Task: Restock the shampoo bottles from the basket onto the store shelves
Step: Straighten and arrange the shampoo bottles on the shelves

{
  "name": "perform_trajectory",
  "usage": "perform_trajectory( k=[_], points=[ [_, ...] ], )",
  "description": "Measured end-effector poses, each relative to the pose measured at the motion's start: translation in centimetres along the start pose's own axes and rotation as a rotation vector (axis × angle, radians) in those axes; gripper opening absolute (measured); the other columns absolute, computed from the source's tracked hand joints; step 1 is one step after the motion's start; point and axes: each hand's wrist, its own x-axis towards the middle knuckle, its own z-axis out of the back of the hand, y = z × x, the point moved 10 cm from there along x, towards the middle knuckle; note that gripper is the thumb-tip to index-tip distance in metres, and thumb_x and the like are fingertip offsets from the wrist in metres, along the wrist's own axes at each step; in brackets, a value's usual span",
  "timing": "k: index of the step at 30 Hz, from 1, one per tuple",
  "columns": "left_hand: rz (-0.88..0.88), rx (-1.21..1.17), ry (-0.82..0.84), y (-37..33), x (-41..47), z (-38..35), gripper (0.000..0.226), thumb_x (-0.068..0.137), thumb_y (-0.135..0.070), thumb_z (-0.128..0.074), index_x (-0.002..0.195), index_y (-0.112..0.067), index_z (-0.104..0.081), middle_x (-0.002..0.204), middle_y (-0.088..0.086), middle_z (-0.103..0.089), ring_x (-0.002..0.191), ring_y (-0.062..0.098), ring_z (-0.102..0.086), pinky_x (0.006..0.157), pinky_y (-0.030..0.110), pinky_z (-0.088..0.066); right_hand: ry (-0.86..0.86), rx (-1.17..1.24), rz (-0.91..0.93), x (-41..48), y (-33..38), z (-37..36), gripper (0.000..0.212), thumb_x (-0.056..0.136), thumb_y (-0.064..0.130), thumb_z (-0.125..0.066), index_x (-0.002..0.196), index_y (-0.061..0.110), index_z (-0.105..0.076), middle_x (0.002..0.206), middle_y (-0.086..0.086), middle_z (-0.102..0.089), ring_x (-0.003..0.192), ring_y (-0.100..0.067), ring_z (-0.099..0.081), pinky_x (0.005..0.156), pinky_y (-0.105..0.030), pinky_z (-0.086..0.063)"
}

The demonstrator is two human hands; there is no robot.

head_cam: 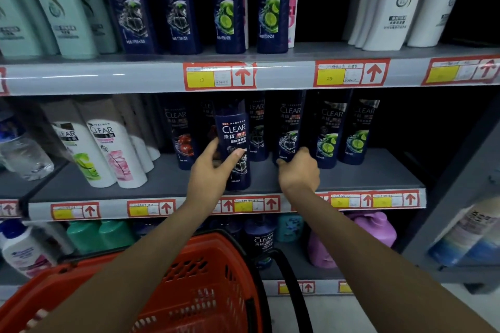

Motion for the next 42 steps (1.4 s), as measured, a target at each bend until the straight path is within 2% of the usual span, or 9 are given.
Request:
perform_trajectory(
  k=[7, 13, 17, 24, 28, 30, 33, 38, 42],
  points=[
    [-0.041, -0.069, -0.031, 0.2, 0.1, -0.2, 0.041, 0.098, -0.041, -0.068, 0.137, -0.033, -0.061, 0.118, -0.014, -0.073, 0.104, 0.008, -0.069, 0.095, 0.043, -0.058, -0.070, -0.033, 0.013, 1.1, -0.1, -1.2, 0.034, 0.097, 0.032, -0.068, 0.119, 0.008, -0.058, 0.111, -0.017, -0.070, 0.105, -0.040, -0.066, 0.079, -0.044, -0.052],
    [-0.048, -0.071, -0.028, 1.0, 0.4, -0.3, 0.045, 0.095, -0.053, -0.066, 0.137, -0.040, -0.060, 0.126, -0.013, -0.070, 0.113, 0.013, -0.067, 0.100, 0.046, -0.055, -0.079, -0.018, 0.023, 1.8, 0.3, -1.6, 0.040, 0.095, 0.033, -0.070, 0.127, 0.010, -0.060, 0.115, -0.016, -0.070, 0.109, -0.038, -0.065, 0.082, -0.042, -0.052],
    [-0.058, -0.075, -0.025, 0.9, 0.4, -0.3, 0.042, 0.097, -0.047, -0.065, 0.138, -0.038, -0.060, 0.125, -0.015, -0.070, 0.113, 0.012, -0.067, 0.100, 0.045, -0.055, -0.076, -0.025, 0.028, 2.1, 0.4, -1.8, 0.035, 0.096, 0.032, -0.069, 0.121, 0.009, -0.060, 0.114, -0.017, -0.070, 0.108, -0.038, -0.065, 0.080, -0.041, -0.051],
    [-0.053, -0.063, -0.033, 0.9, 0.1, -0.4, 0.040, 0.097, -0.048, -0.065, 0.136, -0.039, -0.060, 0.123, -0.016, -0.070, 0.112, 0.010, -0.067, 0.099, 0.044, -0.056, -0.075, -0.003, 0.017, 1.6, 0.4, -1.5, 0.039, 0.096, 0.026, -0.070, 0.125, 0.006, -0.054, 0.117, -0.019, -0.068, 0.109, -0.040, -0.066, 0.081, -0.043, -0.053],
    [-0.042, -0.044, -0.042, 1.2, 0.0, -0.2, 0.045, 0.094, -0.057, -0.065, 0.136, -0.043, -0.060, 0.123, -0.017, -0.070, 0.112, 0.011, -0.066, 0.099, 0.043, -0.056, -0.108, 0.019, 0.058, 0.7, 0.8, -1.2, 0.038, 0.092, 0.031, -0.074, 0.114, 0.011, -0.050, 0.108, -0.012, -0.069, 0.099, -0.036, -0.067, 0.074, -0.041, -0.051],
    [-0.042, -0.022, -0.037, 1.2, 0.0, -0.1, 0.047, 0.092, -0.061, -0.065, 0.136, -0.044, -0.059, 0.123, -0.017, -0.070, 0.113, 0.010, -0.065, 0.099, 0.043, -0.056, -0.053, -0.035, 0.093, 0.5, 1.5, -2.0, 0.033, 0.091, 0.041, -0.074, 0.102, 0.014, -0.059, 0.099, -0.008, -0.070, 0.093, -0.033, -0.067, 0.070, -0.036, -0.050],
    [-0.039, -0.005, -0.033, 1.0, 0.1, 0.1, 0.044, 0.093, -0.058, -0.067, 0.134, -0.044, -0.060, 0.119, -0.016, -0.071, 0.109, 0.009, -0.066, 0.096, 0.042, -0.057, 0.008, -0.085, 0.125, 0.2, 2.6, -3.5, 0.037, 0.091, 0.051, -0.070, 0.088, 0.015, -0.068, 0.093, -0.008, -0.072, 0.091, -0.033, -0.068, 0.069, -0.034, -0.049],
    [-0.028, -0.004, -0.013, 1.1, 0.2, 0.1, 0.047, 0.093, -0.057, -0.067, 0.137, -0.043, -0.058, 0.120, -0.016, -0.071, 0.108, 0.009, -0.066, 0.095, 0.041, -0.058, 0.007, -0.034, 0.052, 0.5, 2.6, -4.5, 0.040, 0.095, 0.051, -0.064, 0.094, 0.012, -0.072, 0.101, -0.013, -0.073, 0.100, -0.036, -0.068, 0.074, -0.036, -0.049],
    [-0.021, -0.005, -0.017, 1.4, 0.3, 0.2, 0.047, 0.094, -0.055, -0.067, 0.138, -0.044, -0.058, 0.120, -0.017, -0.070, 0.111, 0.010, -0.065, 0.096, 0.042, -0.057, -0.003, -0.032, 0.043, 0.7, 2.5, -4.7, 0.041, 0.097, 0.051, -0.063, 0.094, 0.011, -0.072, 0.101, -0.013, -0.073, 0.099, -0.036, -0.067, 0.072, -0.036, -0.046]
  ],
)
